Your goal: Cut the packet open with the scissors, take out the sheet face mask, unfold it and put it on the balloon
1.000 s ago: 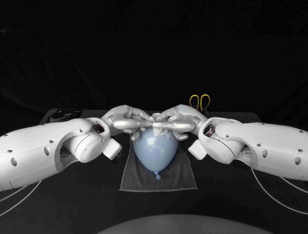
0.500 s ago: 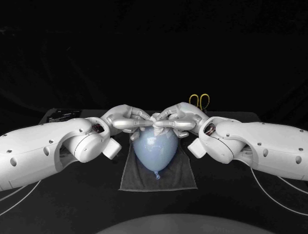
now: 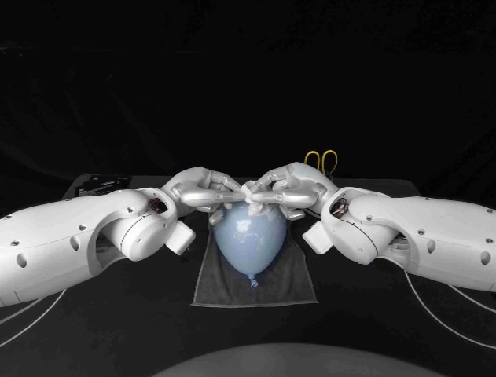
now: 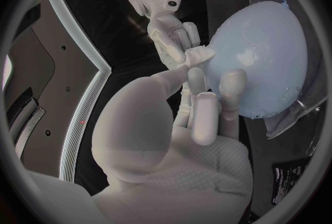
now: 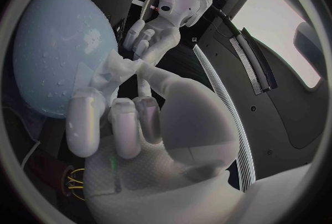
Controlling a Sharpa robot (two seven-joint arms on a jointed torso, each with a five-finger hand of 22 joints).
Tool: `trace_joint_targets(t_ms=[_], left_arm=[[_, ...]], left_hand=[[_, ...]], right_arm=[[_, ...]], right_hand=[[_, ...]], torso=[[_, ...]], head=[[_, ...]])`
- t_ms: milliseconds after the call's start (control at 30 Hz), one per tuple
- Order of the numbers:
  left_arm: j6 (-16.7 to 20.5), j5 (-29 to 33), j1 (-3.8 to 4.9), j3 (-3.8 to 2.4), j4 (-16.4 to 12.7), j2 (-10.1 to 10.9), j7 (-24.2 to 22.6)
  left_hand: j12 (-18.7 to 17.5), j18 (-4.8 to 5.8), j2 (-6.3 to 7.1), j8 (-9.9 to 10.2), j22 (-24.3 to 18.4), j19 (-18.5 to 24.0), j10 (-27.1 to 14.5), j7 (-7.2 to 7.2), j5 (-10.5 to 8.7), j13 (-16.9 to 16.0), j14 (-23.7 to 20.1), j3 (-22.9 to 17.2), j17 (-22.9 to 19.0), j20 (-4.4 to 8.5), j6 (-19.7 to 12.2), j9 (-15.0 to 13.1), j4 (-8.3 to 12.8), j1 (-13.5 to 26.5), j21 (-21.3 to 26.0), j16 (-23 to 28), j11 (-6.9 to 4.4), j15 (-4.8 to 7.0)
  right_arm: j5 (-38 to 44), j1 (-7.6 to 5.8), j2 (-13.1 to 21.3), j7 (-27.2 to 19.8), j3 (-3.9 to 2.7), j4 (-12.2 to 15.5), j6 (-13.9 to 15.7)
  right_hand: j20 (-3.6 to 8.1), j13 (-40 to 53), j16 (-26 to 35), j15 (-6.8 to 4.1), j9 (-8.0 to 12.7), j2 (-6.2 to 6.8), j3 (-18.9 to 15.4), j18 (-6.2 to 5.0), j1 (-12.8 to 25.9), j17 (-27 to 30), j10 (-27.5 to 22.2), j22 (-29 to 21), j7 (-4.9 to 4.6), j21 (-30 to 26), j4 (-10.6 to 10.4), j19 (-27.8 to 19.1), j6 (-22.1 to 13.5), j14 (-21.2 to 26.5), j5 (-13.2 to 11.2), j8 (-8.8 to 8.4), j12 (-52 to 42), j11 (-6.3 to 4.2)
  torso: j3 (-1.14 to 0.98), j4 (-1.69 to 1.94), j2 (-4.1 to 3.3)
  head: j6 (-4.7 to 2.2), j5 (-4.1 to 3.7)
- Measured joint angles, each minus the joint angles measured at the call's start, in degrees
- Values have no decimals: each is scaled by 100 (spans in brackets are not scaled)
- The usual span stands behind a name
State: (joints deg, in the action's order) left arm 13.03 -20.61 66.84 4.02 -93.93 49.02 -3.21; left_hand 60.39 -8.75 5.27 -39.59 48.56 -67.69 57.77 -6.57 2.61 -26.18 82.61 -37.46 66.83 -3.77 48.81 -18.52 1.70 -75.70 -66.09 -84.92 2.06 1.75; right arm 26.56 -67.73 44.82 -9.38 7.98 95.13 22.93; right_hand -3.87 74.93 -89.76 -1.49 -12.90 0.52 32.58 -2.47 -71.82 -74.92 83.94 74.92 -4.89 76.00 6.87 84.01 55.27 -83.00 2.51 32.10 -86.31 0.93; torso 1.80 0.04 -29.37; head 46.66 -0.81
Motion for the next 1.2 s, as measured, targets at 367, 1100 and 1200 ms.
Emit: trace_joint_targets(t_ms=[367,1100,1200], left_arm=[[166,-45,0,-1,20,21,10],[330,-29,0,0,27,50,2],[347,8,0,-2,39,60,4]], left_hand=[[41,0,-23,-2,21,0,34,1,-21,-15,24,-25,59,0,-2,0,26,24,-21,-23,-30,18],[40,0,0,-77,16,-19,42,6,1,-21,35,-82,65,19,-93,0,11,142,-21,-22,-20,6],[40,0,69,-5,-35,-4,-55,-89,11,-21,73,4,38,4,-349,-77,-96,316,-20,-22,73,-32]], right_arm=[[-17,1,65,-41,0,17,186],[234,2,230,-95,-2,96,707],[474,2,288,-124,-2,137,710]], right_hand=[[38,2,8,0,-1,-36,71,1,83,-3,-1,3,-5,28,-6,-2,-46,-1,0,133,1,-1],[37,-1,0,9,-864,112,80,1,667,1,-2,-2,-225,17,-94,-3,-882,-70,58,158,104,127],[-58,1,1,74,-721,443,-266,1,887,1,0,-1,-359,-12,-183,-11,-1037,-116,48,-176,139,248]], torso=[[0,0,0],[4,1,1],[4,1,2]], head=[[20,8],[37,6],[43,6]])
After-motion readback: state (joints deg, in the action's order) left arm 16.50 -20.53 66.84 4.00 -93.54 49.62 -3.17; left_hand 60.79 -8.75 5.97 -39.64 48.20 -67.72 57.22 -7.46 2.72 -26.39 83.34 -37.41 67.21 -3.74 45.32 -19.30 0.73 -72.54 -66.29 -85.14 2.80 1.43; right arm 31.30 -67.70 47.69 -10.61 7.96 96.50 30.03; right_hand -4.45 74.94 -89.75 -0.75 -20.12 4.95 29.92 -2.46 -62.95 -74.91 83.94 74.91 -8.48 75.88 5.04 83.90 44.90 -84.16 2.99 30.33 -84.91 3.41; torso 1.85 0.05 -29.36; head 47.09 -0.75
